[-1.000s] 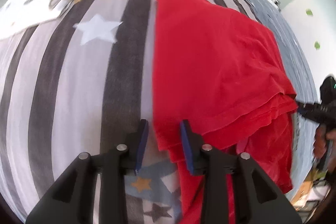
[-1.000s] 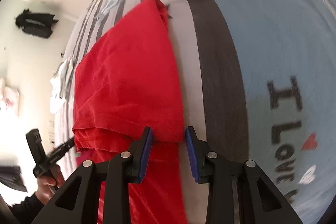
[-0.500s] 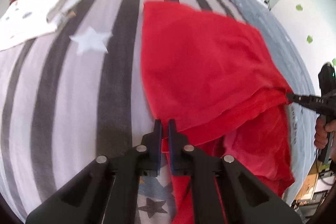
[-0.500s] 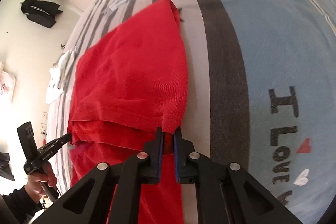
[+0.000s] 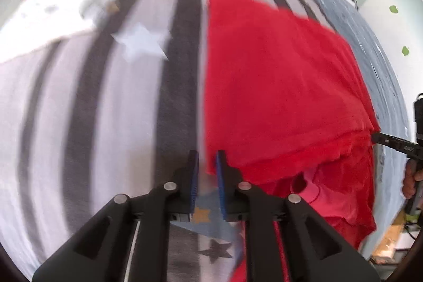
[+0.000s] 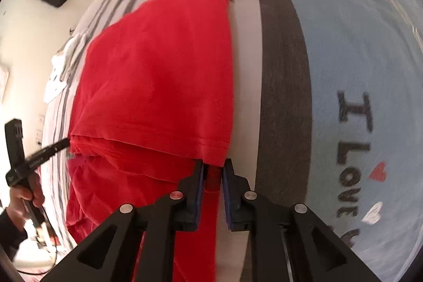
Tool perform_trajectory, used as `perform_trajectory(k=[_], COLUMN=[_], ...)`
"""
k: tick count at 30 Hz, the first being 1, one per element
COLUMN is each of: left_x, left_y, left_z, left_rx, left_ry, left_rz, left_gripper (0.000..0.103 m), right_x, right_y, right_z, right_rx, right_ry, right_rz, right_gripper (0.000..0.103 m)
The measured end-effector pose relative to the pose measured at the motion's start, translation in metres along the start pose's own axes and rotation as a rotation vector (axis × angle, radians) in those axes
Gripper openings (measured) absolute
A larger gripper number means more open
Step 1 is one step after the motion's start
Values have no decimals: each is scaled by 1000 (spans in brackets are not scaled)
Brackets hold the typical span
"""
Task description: Fold clothes
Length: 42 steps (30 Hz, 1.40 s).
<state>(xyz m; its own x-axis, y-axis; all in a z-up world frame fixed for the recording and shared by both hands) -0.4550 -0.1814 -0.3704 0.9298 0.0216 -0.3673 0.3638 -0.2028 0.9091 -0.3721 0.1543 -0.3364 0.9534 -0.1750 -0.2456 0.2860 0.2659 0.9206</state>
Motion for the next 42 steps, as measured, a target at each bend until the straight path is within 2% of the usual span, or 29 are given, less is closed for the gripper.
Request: perform_trajectory(k=[1, 3, 6, 7, 10, 14, 17, 21, 23, 24, 28, 30, 32, 34, 38, 42], left_x=[-4, -22, -58, -72, -112, -147, -155, -164, -167, -171, -182, -179, -171, -172, -175, -172], left_y=[8, 13, -5, -14, -43, -74, -100, -101, -100, -96, -75, -89, -108, -110, -108, -79], left_z=[2, 1, -9, -16, -40, -69, -77, -72, -63, -56, -46, -36, -31, -34, -31, -25], left_rx=[-11, -23, 13, 28, 62, 78, 3, -26, 11, 22, -14, -24, -51, -60, -37, -42], left_ry=[-5, -44, -86, -99, -155, -202, -247, -248, -201, -168, -135, -115, -148, -187, -174, -141], left_rz=[-32, -87, -114, -123, -140, -159, -125, -152, -146, -144, -230, -175, -123, -138, -137, -174], left_gripper=[23, 33, 33, 33, 33, 33, 33, 33, 33, 33, 31, 31, 32, 32, 32, 31], right_x=[-5, -19, -51, -66, -114, -159, -188, -203, -208, -208, -211, -215, -212, -211, -211, -200], right_y=[9, 22, 34, 36, 26, -1, -31, -64, -79, -83, -71, -72, -77, -86, -79, -57], right_z=[-2, -7, -11, -7, 8, 17, 25, 19, 15, 10, 5, -1, -7, -12, -24, -53], right_rx=[29, 77, 157, 166, 104, 44, 67, 131, 148, 130, 126, 143, 165, 163, 189, 227], right_ry=[17, 36, 75, 94, 136, 147, 156, 130, 106, 79, 64, 62, 61, 66, 40, -59], right_rz=[-19, -43, -73, -107, -205, -272, -310, -305, -301, -298, -329, -328, -307, -300, -313, -328], right_gripper=[14, 14, 14, 14, 15, 15, 15, 14, 12, 11, 11, 13, 13, 11, 11, 14])
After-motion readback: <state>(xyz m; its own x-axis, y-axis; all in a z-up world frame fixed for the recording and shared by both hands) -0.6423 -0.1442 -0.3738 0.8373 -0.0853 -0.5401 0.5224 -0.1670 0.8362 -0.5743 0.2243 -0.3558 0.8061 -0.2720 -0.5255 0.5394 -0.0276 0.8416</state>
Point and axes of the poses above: each gripper's, at about its wrist camera, not at the fingertips, and y roughly against the way its jaws point, z to its left, x to its underside, the point moved 8 cm from there along -y, roughly the way its jaws point, and after that the axes turned 3 degrees about y, right-handed, at the moved point
